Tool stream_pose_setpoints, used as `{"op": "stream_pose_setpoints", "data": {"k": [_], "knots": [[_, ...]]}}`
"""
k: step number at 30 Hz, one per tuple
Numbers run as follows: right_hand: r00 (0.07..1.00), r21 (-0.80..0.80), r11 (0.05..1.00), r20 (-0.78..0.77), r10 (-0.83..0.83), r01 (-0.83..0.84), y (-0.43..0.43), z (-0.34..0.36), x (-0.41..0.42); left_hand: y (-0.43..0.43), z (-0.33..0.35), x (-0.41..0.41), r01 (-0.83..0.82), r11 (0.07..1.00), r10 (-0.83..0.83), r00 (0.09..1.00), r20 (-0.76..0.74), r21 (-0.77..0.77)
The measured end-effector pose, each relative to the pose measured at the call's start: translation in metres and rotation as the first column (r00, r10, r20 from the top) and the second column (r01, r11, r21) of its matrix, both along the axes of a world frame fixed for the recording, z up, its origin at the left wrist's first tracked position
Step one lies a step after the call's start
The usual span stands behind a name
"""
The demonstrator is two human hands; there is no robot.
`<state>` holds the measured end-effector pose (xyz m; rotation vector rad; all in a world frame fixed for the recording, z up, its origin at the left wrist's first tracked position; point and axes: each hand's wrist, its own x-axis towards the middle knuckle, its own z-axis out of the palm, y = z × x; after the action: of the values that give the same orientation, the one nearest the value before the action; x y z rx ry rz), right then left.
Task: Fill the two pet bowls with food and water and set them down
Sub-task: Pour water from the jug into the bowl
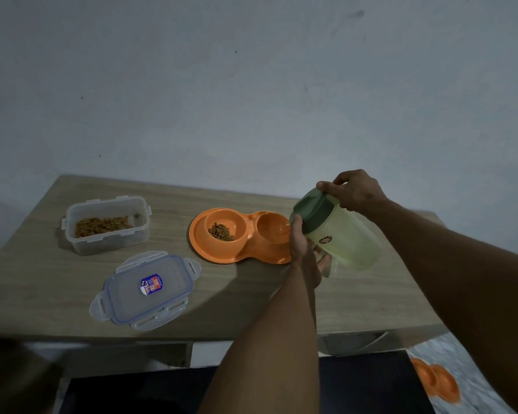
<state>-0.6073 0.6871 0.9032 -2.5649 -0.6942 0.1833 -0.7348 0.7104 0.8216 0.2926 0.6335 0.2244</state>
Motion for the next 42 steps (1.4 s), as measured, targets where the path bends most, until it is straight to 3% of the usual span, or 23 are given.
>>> {"op": "stream_pose_setpoints", "data": {"k": [42], "knots": [[0.998,-0.032,0.998,0.034,0.05,-0.049,-0.009,0.014,-0.004,-0.007,0.0,0.005,0.023,0.998,-0.024,1.0,0.016,0.055]]}}
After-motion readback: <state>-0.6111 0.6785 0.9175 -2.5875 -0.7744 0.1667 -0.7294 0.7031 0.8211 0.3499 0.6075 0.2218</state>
